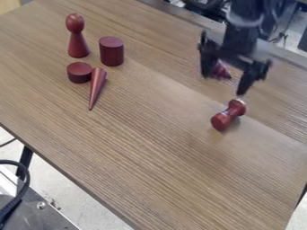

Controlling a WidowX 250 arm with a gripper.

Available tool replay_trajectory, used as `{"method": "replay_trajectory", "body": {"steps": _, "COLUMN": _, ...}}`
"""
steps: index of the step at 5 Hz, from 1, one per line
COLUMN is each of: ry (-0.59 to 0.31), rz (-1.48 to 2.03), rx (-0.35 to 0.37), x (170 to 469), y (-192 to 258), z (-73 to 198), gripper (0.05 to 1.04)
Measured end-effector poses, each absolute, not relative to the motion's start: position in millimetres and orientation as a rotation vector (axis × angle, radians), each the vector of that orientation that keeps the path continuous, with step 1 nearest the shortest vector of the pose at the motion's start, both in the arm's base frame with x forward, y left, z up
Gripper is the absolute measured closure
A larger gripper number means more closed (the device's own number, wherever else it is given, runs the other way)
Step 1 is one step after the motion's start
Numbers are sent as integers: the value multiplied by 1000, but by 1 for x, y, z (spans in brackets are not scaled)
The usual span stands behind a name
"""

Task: Move the maroon pawn to the right side of the table

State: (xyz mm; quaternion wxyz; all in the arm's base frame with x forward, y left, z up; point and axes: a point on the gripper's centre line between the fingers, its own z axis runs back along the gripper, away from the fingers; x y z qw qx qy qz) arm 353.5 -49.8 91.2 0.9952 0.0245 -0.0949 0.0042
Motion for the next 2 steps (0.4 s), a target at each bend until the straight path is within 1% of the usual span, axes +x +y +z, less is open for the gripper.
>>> {"method": "replay_trajectory", "body": {"steps": 1, "ry": -200, "rz": 66, "rx": 46, "x": 348, "y": -48, "z": 103, "gripper": 85}}
{"method": "replay_trajectory", "body": {"steps": 2, "ry": -179, "rz": 97, "rx": 28, "x": 343, "y": -45, "z": 100, "gripper": 85}}
